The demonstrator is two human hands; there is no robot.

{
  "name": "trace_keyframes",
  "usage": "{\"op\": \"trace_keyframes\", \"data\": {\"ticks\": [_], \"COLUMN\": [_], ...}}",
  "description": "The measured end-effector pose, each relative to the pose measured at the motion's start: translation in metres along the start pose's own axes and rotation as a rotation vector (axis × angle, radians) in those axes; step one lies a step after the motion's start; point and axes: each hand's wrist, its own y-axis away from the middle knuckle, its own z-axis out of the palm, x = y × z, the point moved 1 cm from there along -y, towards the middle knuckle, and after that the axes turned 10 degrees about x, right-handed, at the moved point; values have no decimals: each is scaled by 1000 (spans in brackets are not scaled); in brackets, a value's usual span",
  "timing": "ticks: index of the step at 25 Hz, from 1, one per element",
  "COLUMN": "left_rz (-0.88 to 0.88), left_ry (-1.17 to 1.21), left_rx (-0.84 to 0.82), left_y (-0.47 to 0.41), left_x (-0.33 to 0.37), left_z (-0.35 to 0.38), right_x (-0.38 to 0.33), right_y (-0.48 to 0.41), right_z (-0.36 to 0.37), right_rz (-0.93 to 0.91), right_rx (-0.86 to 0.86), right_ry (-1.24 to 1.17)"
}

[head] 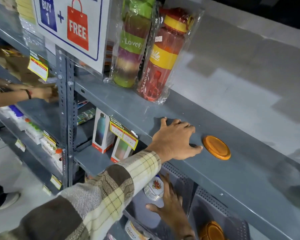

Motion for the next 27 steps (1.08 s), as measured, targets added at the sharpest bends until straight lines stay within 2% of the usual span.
{"op": "trace_keyframes", "data": {"ticks": [1,7,10,14,17,19,21,24,27], "left_rz": [-2,-13,-11,-2,8,-4,12,31,34], "left_ry": [8,18,15,-1,-24,-39,-53,-61,-63], "left_rx": [2,3,17,12,-27,-43,-23,3,5], "left_y": [0,0,1,0,-1,0,-2,-1,0], "left_x": [1,-2,0,-1,-2,-4,-2,-2,-3], "left_z": [0,-1,-1,0,-1,-1,0,0,0], "right_x": [-2,-41,-62,-76,-85,-86,-75,-50,-34], "right_y": [-2,40,71,90,77,54,25,-16,-31], "right_z": [-1,-40,-66,-98,-121,-135,-149,-156,-152], "right_rz": [-4,4,-92,-258,-305,-284,-184,-3,89], "right_rx": [13,22,89,481,758,883,990,980,970], "right_ry": [88,169,143,155,102,15,-35,-67,-22]}}
